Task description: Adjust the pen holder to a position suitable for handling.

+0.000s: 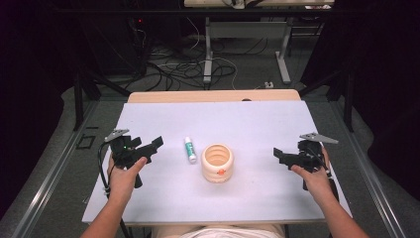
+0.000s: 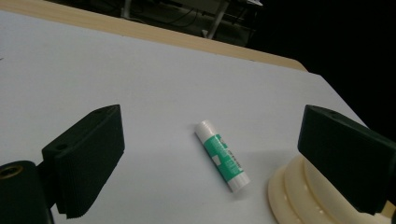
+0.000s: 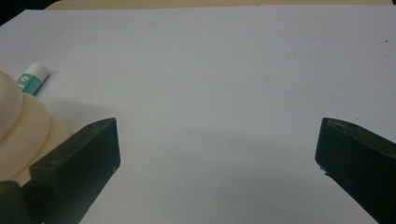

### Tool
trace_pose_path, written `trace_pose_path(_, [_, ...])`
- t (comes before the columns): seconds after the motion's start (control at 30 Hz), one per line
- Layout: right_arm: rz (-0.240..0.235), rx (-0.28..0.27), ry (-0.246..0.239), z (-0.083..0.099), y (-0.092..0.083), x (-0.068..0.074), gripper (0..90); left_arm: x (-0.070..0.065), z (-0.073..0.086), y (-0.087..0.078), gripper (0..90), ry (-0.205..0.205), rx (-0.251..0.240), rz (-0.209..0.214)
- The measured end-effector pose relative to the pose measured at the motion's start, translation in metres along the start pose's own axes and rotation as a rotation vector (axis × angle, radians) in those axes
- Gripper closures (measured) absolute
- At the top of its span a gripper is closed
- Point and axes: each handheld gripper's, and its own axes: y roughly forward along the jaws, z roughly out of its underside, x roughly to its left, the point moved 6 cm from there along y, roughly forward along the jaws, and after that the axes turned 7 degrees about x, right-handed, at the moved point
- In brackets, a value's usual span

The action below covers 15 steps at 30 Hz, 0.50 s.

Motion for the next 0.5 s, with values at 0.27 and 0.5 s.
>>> trace_pose_path(0.27, [-0.013,0.007,0.021,0.001,0.000,0.000,0.0,-0.011,-0.006,0.017,15.9,-0.038,0.063,0.011])
trace_pose_path(0.5, [-0.010,0.004,0.019,0.001,0.001,-0.002,0.0,-0.012,-0.012,0.030,18.2,-0.125,0.105,0.035])
